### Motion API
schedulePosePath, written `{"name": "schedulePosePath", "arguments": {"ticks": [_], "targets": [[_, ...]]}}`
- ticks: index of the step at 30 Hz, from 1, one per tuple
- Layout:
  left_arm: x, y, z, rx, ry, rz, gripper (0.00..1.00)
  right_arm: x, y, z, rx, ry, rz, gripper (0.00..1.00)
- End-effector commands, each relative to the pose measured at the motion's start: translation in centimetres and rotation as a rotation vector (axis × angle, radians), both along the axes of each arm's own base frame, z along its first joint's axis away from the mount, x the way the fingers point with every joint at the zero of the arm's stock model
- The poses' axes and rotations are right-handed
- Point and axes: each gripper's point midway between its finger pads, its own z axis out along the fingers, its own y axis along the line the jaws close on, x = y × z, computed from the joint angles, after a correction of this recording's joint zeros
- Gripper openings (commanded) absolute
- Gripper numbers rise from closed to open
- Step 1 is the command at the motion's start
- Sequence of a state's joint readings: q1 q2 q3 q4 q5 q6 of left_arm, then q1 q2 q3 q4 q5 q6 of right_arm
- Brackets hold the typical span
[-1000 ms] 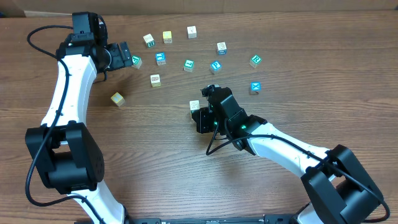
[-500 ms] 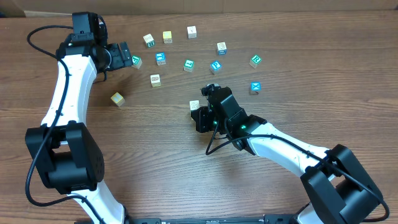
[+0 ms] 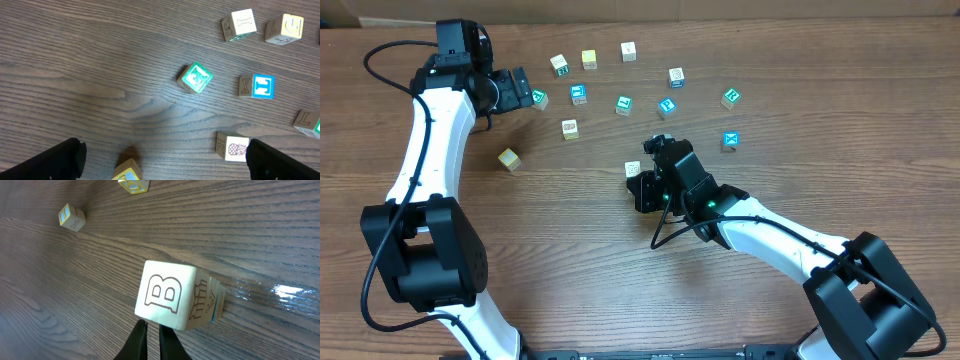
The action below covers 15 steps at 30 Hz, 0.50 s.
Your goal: Form a tower
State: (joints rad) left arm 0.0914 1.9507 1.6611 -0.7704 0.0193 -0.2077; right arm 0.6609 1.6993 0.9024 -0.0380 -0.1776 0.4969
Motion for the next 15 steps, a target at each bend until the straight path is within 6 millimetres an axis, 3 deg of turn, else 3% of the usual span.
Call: {"name": "schedulePosePath", "arguments": {"ticks": [1,15], "targets": [[0.02,-0.31,1.34,-0.002,-0.031,0.002,1.00,-0.13,0.00,-0.52,-0.006,0.004,0.009,0.05],[0.02,-0.31,1.34,-0.002,-0.031,0.002,1.00,-0.19,0.05,-0.52,-0.004,0.006,0.012,0.06]]}}
